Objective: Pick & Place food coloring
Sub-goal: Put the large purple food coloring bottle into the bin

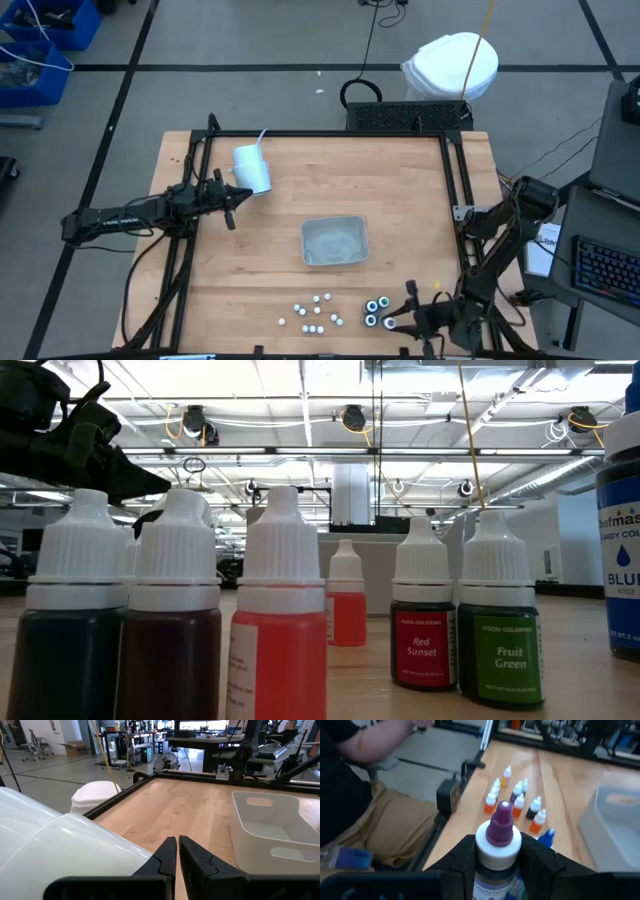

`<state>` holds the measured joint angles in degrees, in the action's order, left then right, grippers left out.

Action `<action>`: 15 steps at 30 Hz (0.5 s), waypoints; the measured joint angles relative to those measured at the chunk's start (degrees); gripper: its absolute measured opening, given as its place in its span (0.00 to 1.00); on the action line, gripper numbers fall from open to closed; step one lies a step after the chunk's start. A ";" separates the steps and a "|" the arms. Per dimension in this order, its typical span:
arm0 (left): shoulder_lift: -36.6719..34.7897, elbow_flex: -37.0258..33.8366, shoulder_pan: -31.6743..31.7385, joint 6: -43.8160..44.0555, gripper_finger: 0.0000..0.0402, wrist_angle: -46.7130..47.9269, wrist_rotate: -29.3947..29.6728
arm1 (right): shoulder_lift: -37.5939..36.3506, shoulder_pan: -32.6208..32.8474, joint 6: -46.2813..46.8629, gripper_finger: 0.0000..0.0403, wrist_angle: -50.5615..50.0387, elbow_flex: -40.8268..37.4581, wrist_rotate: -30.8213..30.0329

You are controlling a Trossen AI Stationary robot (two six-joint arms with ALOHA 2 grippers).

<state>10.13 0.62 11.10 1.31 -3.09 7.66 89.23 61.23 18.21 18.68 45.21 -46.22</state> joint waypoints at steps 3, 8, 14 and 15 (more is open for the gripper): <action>-0.02 0.00 -0.01 -0.01 0.06 -0.02 0.00 | -3.39 0.00 -1.30 0.27 -0.86 0.00 -0.02; -0.02 0.00 0.01 0.00 0.06 -0.02 0.01 | -10.24 -0.12 -9.82 0.28 0.26 0.00 -2.38; 0.00 0.00 -0.01 0.01 0.06 -0.04 0.00 | -19.83 -2.00 -21.50 0.27 1.47 0.00 -8.28; -0.02 0.00 0.01 0.03 0.06 -0.04 0.02 | -21.25 -2.71 -23.06 0.27 1.83 0.00 -9.63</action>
<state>10.11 0.62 11.11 1.34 -3.14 7.68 67.98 58.53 -4.85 20.51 45.21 -55.85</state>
